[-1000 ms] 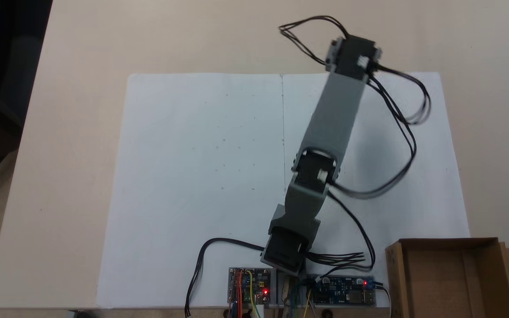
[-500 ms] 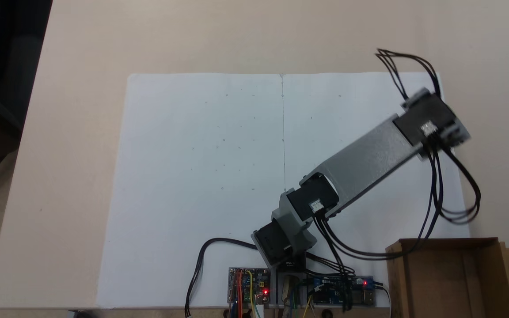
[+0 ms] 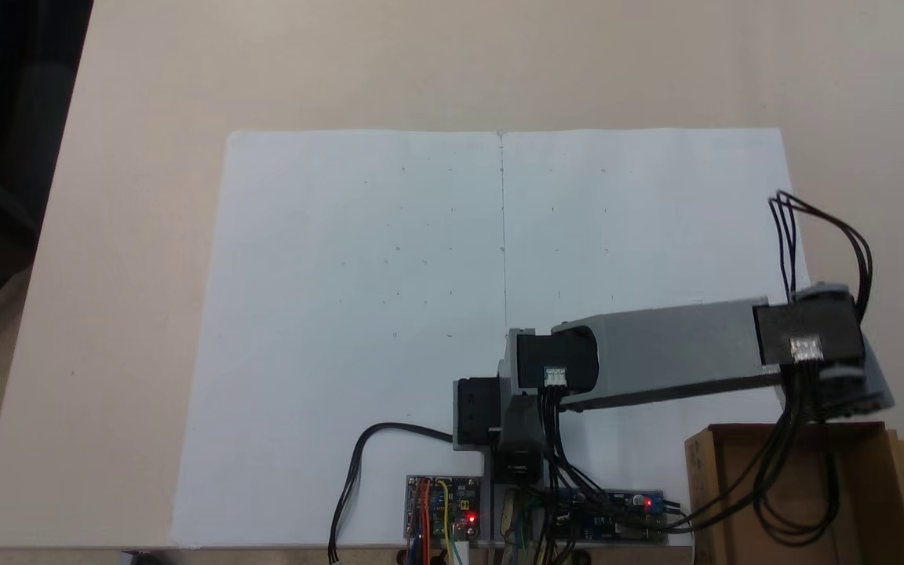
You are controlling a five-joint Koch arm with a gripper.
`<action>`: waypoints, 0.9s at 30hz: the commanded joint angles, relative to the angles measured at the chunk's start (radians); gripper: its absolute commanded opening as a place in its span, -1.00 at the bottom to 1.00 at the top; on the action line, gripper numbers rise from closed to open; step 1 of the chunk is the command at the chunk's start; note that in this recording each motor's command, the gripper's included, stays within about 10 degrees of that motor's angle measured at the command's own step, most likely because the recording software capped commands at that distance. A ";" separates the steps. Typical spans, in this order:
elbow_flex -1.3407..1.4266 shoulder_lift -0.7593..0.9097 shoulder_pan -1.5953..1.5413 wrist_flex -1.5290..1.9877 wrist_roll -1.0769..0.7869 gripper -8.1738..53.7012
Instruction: Grasp a green dice and put it in the bin.
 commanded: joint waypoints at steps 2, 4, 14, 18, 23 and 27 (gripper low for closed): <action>-0.018 0.008 0.078 0.029 -0.141 -0.34; -0.018 -0.028 0.118 -0.002 -0.170 -0.34; -0.018 -0.199 0.245 -0.161 -0.261 -0.34; -0.018 -0.273 0.262 -0.212 -0.282 -0.34; 0.017 -0.328 0.265 -0.215 -0.307 -0.34; 0.038 -0.345 0.264 -0.215 -0.314 -0.34</action>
